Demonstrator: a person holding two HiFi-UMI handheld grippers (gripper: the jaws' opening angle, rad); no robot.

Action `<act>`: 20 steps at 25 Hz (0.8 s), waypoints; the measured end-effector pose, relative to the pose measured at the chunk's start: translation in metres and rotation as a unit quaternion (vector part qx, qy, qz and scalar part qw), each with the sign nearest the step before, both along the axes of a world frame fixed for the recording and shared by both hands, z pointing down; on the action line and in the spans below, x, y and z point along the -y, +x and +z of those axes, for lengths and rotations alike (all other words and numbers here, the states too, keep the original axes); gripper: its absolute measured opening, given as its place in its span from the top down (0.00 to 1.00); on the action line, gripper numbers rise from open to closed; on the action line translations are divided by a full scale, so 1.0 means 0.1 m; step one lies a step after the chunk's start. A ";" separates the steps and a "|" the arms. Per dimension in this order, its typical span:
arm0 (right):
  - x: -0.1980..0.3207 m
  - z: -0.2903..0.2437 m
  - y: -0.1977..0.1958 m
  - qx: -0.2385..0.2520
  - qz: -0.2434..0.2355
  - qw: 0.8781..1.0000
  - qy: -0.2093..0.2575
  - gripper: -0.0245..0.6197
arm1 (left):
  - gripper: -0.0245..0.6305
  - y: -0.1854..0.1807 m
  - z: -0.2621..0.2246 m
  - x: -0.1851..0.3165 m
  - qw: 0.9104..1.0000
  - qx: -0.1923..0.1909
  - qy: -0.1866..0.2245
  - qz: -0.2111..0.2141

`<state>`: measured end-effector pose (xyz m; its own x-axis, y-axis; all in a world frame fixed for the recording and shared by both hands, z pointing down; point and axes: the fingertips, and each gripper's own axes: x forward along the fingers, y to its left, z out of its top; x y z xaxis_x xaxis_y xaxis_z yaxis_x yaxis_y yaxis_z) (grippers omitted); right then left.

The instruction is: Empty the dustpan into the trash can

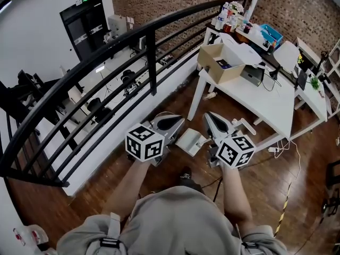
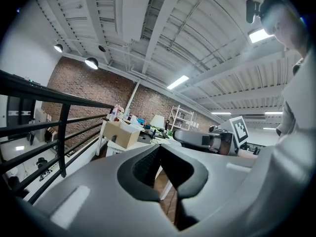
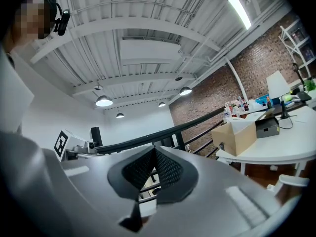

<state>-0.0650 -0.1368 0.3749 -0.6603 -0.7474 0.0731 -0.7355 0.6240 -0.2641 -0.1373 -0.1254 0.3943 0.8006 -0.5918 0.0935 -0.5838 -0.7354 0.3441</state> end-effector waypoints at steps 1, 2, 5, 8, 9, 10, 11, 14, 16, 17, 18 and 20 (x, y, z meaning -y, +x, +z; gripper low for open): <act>0.00 -0.01 -0.01 0.000 0.000 1.000 0.002 0.96 | 0.96 0.00 -0.01 0.00 1.000 -0.001 0.001 -0.001; 0.00 -0.03 -0.02 -0.001 -0.001 1.000 0.004 0.96 | 0.96 -0.01 -0.02 0.01 1.000 -0.001 0.002 -0.001; -0.01 -0.04 -0.04 -0.003 -0.004 1.000 0.006 0.96 | 0.96 -0.02 -0.04 0.02 1.000 -0.003 0.003 -0.002; -0.01 -0.05 -0.06 -0.003 -0.007 1.000 0.008 0.96 | 0.96 -0.02 -0.04 0.02 1.000 -0.004 0.003 -0.003; 0.00 -0.06 -0.07 -0.003 -0.009 1.000 0.009 0.96 | 0.96 -0.03 -0.04 0.02 1.000 -0.004 0.003 -0.003; 0.00 -0.07 -0.08 -0.002 -0.011 1.000 0.010 0.96 | 0.96 -0.03 -0.04 0.03 1.000 -0.004 0.003 -0.004; 0.00 -0.07 -0.09 -0.001 -0.012 1.000 0.011 0.96 | 0.96 -0.04 -0.03 0.03 1.000 -0.004 0.002 -0.004; -0.01 -0.10 -0.11 -0.001 -0.016 1.000 0.014 0.96 | 0.96 -0.03 -0.03 0.02 1.000 -0.003 0.002 -0.004; -0.02 -0.12 -0.11 -0.001 -0.018 1.000 0.016 0.96 | 0.96 -0.03 -0.04 0.01 1.000 -0.003 0.003 -0.005; -0.03 -0.13 -0.11 -0.001 -0.019 1.000 0.017 0.96 | 0.96 -0.03 -0.05 0.01 1.000 -0.003 0.003 -0.005; -0.03 -0.14 -0.12 -0.001 -0.019 1.000 0.018 0.96 | 0.96 -0.03 -0.05 0.00 1.000 -0.003 0.004 -0.005; -0.04 -0.14 -0.12 -0.002 -0.018 1.000 0.018 0.96 | 0.96 -0.04 -0.06 -0.01 1.000 -0.004 0.004 -0.005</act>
<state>-0.0774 -0.1327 0.3605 -0.6872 -0.7248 0.0486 -0.7127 0.6598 -0.2380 -0.1412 -0.1246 0.3880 0.7959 -0.5998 0.0823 -0.5879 -0.7331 0.3421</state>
